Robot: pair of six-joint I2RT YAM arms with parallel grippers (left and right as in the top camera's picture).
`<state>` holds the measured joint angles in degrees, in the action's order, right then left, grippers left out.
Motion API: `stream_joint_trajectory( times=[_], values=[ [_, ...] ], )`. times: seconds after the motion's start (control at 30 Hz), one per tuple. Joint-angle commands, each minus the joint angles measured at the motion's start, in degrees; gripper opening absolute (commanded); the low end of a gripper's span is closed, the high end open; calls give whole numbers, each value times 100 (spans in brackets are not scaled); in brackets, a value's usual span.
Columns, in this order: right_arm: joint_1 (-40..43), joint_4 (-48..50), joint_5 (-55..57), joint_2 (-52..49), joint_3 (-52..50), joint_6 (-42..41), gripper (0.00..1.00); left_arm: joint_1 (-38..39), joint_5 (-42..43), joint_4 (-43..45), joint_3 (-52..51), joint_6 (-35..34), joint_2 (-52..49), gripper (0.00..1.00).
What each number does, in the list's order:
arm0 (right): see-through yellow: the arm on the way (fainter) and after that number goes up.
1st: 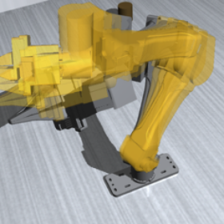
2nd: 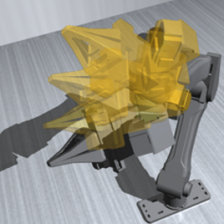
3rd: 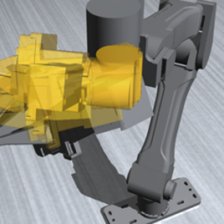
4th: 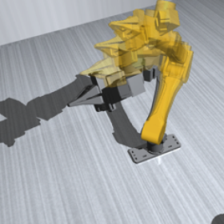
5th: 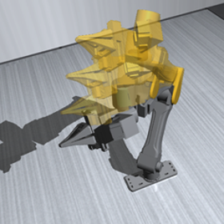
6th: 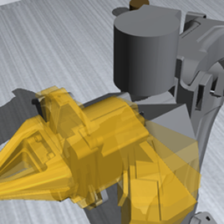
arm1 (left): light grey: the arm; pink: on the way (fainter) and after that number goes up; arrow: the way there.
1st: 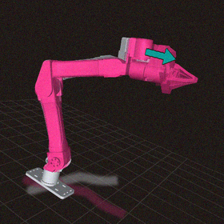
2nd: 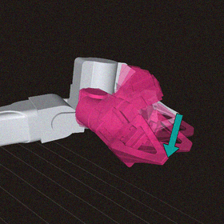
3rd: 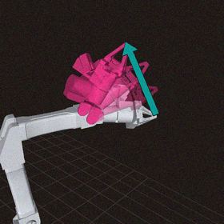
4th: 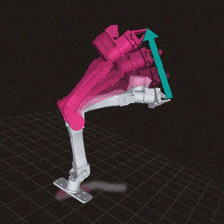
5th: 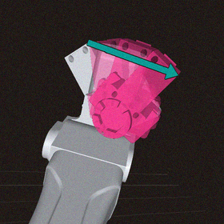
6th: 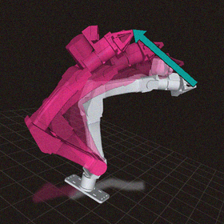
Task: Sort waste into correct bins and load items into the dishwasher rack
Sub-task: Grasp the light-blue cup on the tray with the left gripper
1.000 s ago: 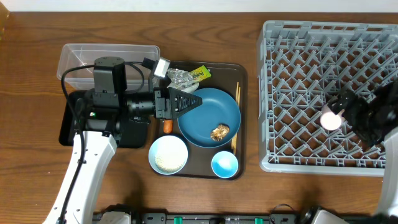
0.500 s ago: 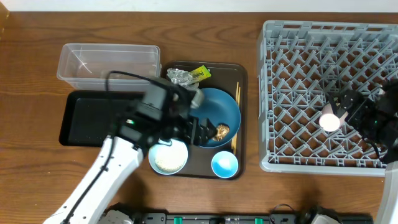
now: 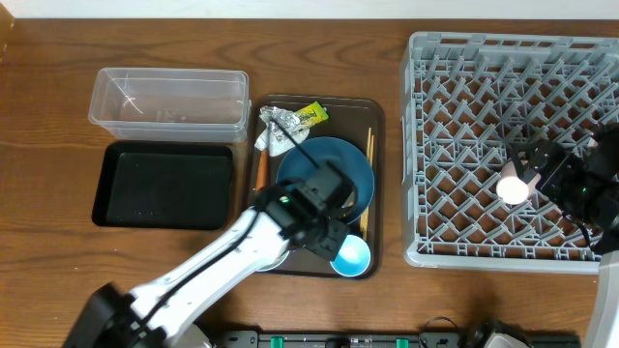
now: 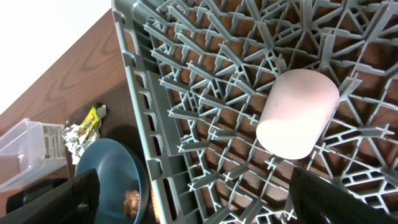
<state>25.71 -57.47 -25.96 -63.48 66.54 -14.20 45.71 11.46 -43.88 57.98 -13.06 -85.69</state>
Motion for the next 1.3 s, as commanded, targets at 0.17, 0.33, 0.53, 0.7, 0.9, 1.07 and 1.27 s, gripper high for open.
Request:
stream_joint_trajectory(
  times=[0.17, 0.33, 0.53, 0.7, 0.9, 1.07, 1.27],
  values=[
    [-68, -20, -63, 4, 83, 96, 90, 76, -122, -48, 127, -15, -177, 47],
    [-68, -24, -66, 4, 83, 96, 90, 48, -127, -420, 164, -20, -186, 48],
    [-68, -39, -63, 4, 83, 96, 90, 72, -120, -496, 162, -4, -267, 48],
    [-68, -42, -63, 4, 83, 96, 90, 72, 216, -323, 162, 254, -461, 47],
    [-68, -70, -63, 4, 83, 96, 91, 70, 540, -306, 162, 741, -476, 39],
    [-68, -79, -63, 4, 83, 96, 91, 70, 544, -323, 162, 798, -476, 10],
    [-68, -170, -94, 7, 83, 114, 91, 55, 588, -686, 481, 813, -442, 6]
  ],
)
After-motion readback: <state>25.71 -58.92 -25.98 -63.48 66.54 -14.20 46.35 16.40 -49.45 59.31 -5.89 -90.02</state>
